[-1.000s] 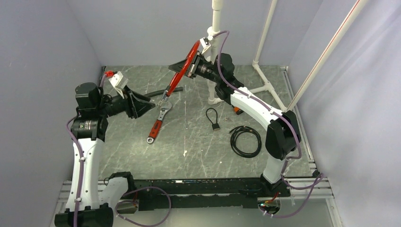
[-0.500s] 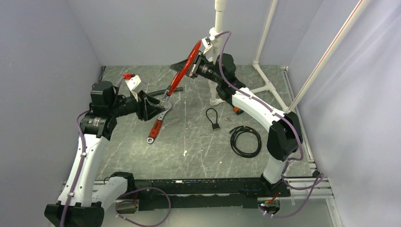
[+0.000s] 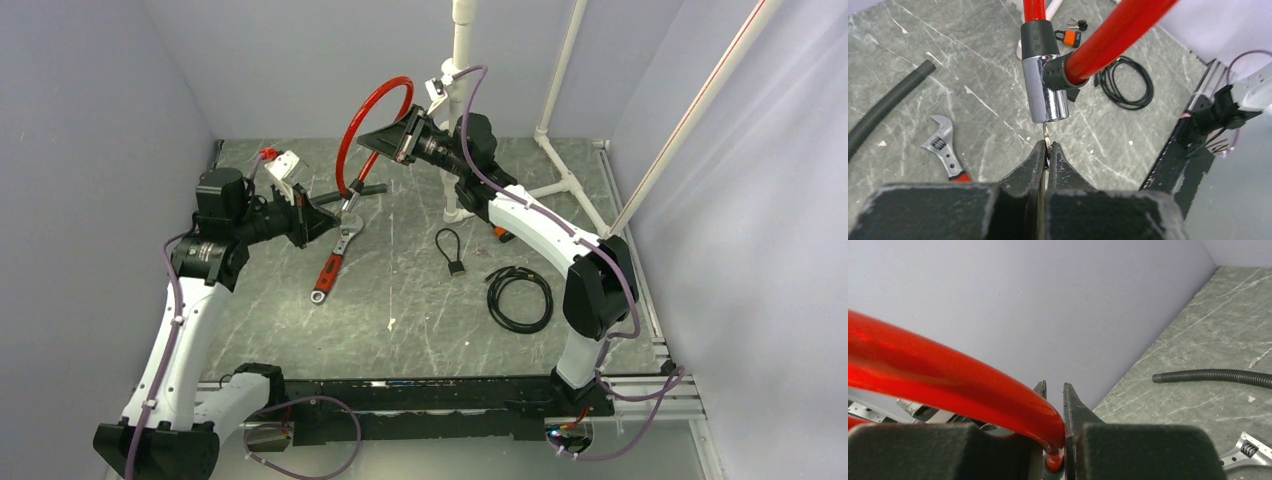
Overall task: Lock with the key
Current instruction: Lock the lock.
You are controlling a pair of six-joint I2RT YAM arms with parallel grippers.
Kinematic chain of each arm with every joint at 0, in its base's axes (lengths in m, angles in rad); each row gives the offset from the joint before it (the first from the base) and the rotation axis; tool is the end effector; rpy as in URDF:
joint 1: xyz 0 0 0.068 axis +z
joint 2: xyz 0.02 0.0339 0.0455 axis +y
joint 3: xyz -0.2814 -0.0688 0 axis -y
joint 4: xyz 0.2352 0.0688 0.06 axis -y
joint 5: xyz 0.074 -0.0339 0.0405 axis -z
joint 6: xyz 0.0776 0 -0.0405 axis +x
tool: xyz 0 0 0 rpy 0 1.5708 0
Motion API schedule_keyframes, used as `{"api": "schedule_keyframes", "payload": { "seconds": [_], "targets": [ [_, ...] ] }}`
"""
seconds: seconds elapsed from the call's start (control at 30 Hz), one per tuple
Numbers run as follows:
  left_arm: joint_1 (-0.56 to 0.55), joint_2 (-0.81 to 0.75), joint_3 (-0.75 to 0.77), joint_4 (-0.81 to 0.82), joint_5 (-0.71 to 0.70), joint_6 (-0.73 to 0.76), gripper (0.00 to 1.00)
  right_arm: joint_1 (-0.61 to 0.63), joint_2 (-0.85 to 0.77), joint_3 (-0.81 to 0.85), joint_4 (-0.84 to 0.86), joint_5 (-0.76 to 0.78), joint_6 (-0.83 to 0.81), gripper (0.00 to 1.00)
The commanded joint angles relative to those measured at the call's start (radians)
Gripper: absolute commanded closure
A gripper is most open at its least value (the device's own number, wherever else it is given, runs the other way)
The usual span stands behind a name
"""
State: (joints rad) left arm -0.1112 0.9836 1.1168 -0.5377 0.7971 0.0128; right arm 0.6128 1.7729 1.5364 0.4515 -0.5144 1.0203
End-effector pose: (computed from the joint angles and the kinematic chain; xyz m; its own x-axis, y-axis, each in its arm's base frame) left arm 0.1997 -0.0782 0.3880 -0.3817 0.0516 -0.9228 0.7360 0.6209 -0.2697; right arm 0.3523 0.2944 0.4226 -0.6706 0.4355 -0.6005 -0.6164 0.1233 0.7777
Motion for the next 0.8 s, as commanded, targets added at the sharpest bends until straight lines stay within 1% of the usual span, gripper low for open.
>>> {"api": "schedule_keyframes", "payload": {
  "seconds": [0.0, 0.1, 0.2, 0.3, 0.33, 0.57, 0.77],
  "targets": [
    [0.017, -0.035, 0.006, 0.029, 0.047, -0.104, 1.0, -0.007, -0.006, 0.082, 0.139, 0.025, 0.017, 1.0],
    [0.043, -0.026, 0.009, 0.025, 0.095, -0.127, 1.0, -0.007, 0.002, 0.089, 0.15, 0.023, 0.022, 1.0],
    [0.053, -0.034, 0.005, 0.021, 0.1, -0.097, 1.0, -0.007, 0.008, 0.098, 0.16, 0.025, 0.026, 1.0],
    [0.053, -0.052, -0.004, 0.006, 0.09, -0.036, 1.0, -0.007, 0.014, 0.11, 0.169, 0.026, 0.027, 1.0],
    [0.053, -0.058, -0.006, -0.005, 0.089, 0.009, 1.0, -0.008, 0.017, 0.115, 0.172, 0.027, 0.026, 1.0],
    [0.053, -0.117, -0.037, -0.122, 0.064, 0.205, 1.0, -0.01, 0.017, 0.133, 0.177, 0.031, 0.02, 1.0],
    [0.053, -0.154, -0.075, -0.198, 0.054, 0.306, 1.0, -0.011, 0.016, 0.142, 0.169, 0.038, 0.017, 1.0]
  ]
}}
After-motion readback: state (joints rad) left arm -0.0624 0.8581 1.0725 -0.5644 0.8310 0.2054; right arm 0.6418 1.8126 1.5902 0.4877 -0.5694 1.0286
